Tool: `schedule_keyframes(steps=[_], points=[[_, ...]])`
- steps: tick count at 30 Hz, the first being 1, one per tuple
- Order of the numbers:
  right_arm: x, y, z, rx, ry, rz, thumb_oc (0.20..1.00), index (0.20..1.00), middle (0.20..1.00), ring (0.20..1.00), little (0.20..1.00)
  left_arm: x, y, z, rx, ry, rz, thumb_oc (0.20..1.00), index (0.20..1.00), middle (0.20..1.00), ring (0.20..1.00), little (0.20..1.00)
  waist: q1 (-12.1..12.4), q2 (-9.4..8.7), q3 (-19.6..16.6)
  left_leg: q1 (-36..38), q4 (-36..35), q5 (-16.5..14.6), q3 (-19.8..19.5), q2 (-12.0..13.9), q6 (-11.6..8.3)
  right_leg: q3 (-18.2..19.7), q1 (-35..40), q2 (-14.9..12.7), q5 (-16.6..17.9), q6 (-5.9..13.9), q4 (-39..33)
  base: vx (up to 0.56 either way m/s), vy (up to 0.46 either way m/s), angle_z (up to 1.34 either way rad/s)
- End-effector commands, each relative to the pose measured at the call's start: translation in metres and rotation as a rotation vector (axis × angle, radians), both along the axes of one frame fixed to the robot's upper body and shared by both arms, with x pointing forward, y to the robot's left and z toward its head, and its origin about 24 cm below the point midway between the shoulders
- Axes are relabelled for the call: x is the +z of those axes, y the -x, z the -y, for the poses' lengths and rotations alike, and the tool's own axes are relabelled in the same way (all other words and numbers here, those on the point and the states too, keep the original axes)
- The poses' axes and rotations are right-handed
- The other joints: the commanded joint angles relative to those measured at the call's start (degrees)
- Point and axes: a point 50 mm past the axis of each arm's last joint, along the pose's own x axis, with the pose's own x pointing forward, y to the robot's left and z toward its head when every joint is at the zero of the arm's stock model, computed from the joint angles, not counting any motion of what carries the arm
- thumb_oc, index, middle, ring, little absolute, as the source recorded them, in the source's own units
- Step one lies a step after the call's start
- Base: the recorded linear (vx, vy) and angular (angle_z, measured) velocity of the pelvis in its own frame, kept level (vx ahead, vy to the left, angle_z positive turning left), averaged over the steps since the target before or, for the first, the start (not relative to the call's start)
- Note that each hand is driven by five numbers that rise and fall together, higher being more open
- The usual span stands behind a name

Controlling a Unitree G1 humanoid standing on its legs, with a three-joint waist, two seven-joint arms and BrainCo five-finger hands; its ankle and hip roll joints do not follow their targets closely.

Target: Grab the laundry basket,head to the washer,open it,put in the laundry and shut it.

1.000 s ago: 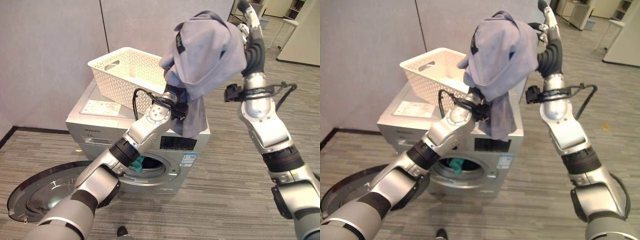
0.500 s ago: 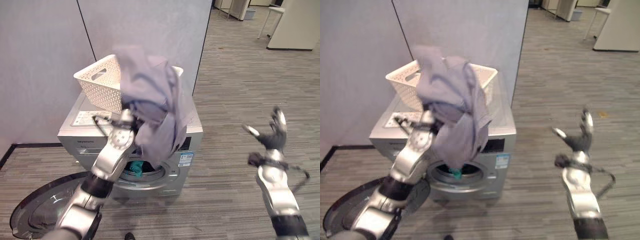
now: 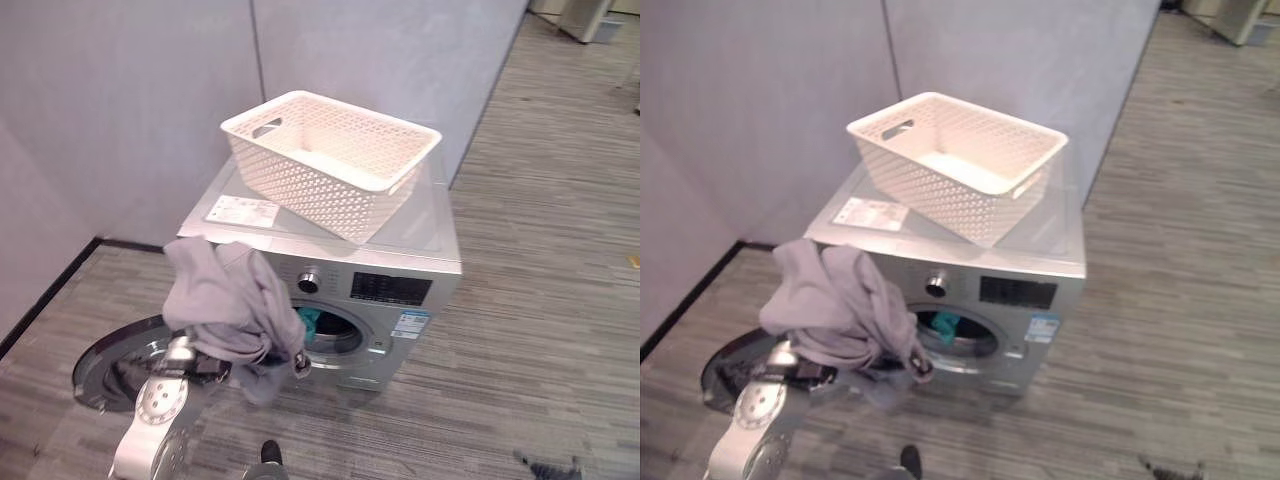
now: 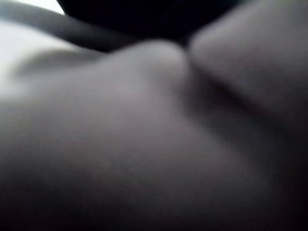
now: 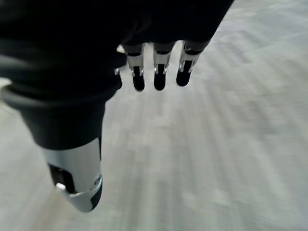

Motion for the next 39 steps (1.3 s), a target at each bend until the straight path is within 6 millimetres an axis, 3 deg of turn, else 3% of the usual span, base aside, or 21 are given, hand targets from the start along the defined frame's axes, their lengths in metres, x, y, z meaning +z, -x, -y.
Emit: schedule_keyframes(steps=[1,2,6,9,13,19,26,32,39], points=[[0.003,-0.023,0.003,-0.021,-0.03,0.121,1.0,1.0,1.0,1.0,1.0,0.026,-0.006,-0.002,-0.026,-0.041,0.16,0.2,0.2,0.2,0.2,0.2,-0.27,-0.57,-1.69,-5.97,3.4,1.34,1.4,3.1,-1.43,0.71,1.87,0.59,-8.42,-2.63,0.01,0.03,0.008,0.28],[-0.005,-0.019,-0.008,-0.018,-0.085,0.091,1.0,1.0,1.0,1.0,1.0,0.01,-0.002,-0.006,-0.01,-0.034,0.086,0.2,0.2,0.2,0.2,0.2,0.14,-0.36,-1.59,-6.22,3.15,1.5,1.3,2.9,-1.38,0.42,1.64,0.53,-8.4,-2.57,0.0,0.03,0.011,0.15],[-0.007,-0.03,-0.015,0.026,-0.118,0.101,1.0,1.0,1.0,1.0,1.0,-0.021,0.003,-0.005,-0.02,-0.003,-0.056,0.2,0.2,0.2,0.2,0.2,0.42,0.08,-1.08,-6.62,2.25,1.88,1.34,2.61,-1.32,0.05,0.96,0.41,-8.44,-2.46,0.0,0.03,0.017,0.1],[-0.004,-0.051,-0.018,0.067,-0.117,0.141,1.0,1.0,1.0,1.0,1.0,-0.063,-0.002,0.016,-0.071,0.085,-0.214,0.2,0.2,0.2,0.2,0.2,-0.25,0.4,-0.4,-7.04,0.84,1.97,1.89,2.17,-1.1,0.04,-0.18,0.07,-8.49,-2.04,-0.04,0.05,0.037,0.0],[0.0,-0.065,-0.017,0.092,-0.099,0.172,1.0,1.0,1.0,1.0,1.0,-0.082,-0.005,0.029,-0.102,0.118,-0.288,0.2,0.2,0.2,0.2,0.2,-0.83,0.47,0.42,-7.88,0.45,1.82,2.48,2.04,-0.87,0.21,-1.35,-0.34,-8.24,-1.83,-0.04,0.01,0.005,-0.01],[0.005,-0.08,-0.016,0.061,-0.1,0.229,1.0,1.0,1.0,1.0,1.0,-0.097,-0.008,0.044,-0.147,0.147,-0.353,0.2,0.2,0.2,0.2,0.2,-1.89,0.43,2.27,-10.51,0.15,1.36,3.62,1.61,-0.47,0.99,-5.0,-0.96,-7.7,-1.49,-0.04,0.0,0.019,-0.11],[0.013,-0.118,-0.03,0.031,-0.117,0.347,1.0,1.0,1.0,1.0,1.0,-0.108,-0.026,0.068,-0.134,0.245,-0.392,0.2,0.2,0.2,0.2,0.2,-2.98,-0.45,5.3,-16.37,0.28,0.86,4.96,0.86,0.02,2.72,-11.72,-1.88,-5.86,-0.79,-0.04,-0.05,0.029,-0.16],[0.021,-0.16,-0.067,0.119,-0.168,0.417,1.0,1.0,1.0,1.0,1.0,-0.105,-0.051,0.083,-0.09,0.255,-0.379,0.2,0.2,0.2,0.2,0.2,-2.68,-1.87,9.12,-20.82,-0.11,1.2,6.58,0.61,0.29,4.25,-17.7,-2.4,-3.39,-0.44,0.06,-0.05,0.022,-0.25],[0.029,-0.186,-0.104,0.159,-0.246,0.495,1.0,1.0,1.0,1.0,1.0,-0.104,-0.081,0.101,-0.043,0.283,-0.401,0.2,0.2,0.2,0.2,0.2,-3.44,-3.23,13.22,-24.91,0.21,1.61,7.94,1.06,0.04,4.86,-22.7,-2.73,-1.36,0.14,0.12,-0.04,0.013,-0.08]])
